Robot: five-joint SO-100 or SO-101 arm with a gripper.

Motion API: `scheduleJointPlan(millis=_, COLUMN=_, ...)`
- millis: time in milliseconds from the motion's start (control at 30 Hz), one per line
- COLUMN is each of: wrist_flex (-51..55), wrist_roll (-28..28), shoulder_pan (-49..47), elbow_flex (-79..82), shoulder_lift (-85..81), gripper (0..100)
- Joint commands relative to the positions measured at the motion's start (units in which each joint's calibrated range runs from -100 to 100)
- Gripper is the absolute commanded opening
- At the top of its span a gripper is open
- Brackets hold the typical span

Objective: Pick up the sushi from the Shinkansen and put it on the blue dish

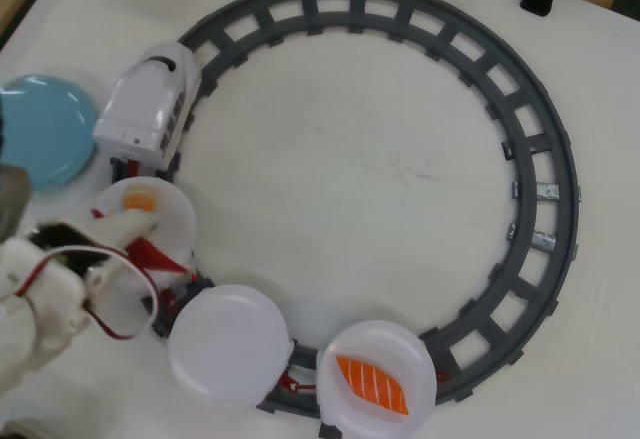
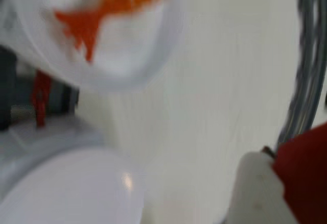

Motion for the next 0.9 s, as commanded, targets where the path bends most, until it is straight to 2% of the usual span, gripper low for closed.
scheduleJointPlan(millis=0, wrist_flex=-0.1, wrist_roll=0.1, shoulder_pan=-10.2, elbow_flex=-0.9, shoulder_lift=-1.5, gripper=3)
scheduleJointPlan(millis=167, wrist_flex=-1.1, wrist_roll=0.0, shoulder_pan=-20.6, elbow_flex=1.4, shoulder_lift=-1.3, gripper=3)
scheduleJointPlan(millis=400, wrist_flex=-10.2, wrist_roll=0.2, shoulder_pan=-32.3, elbow_flex=5.4, shoulder_lift=1.1, gripper=4)
scheduleJointPlan(millis=867, wrist_flex=-11.9, wrist_roll=0.2, shoulder_pan=-34.4, elbow_flex=-14.4, shoulder_lift=32.7, gripper=4)
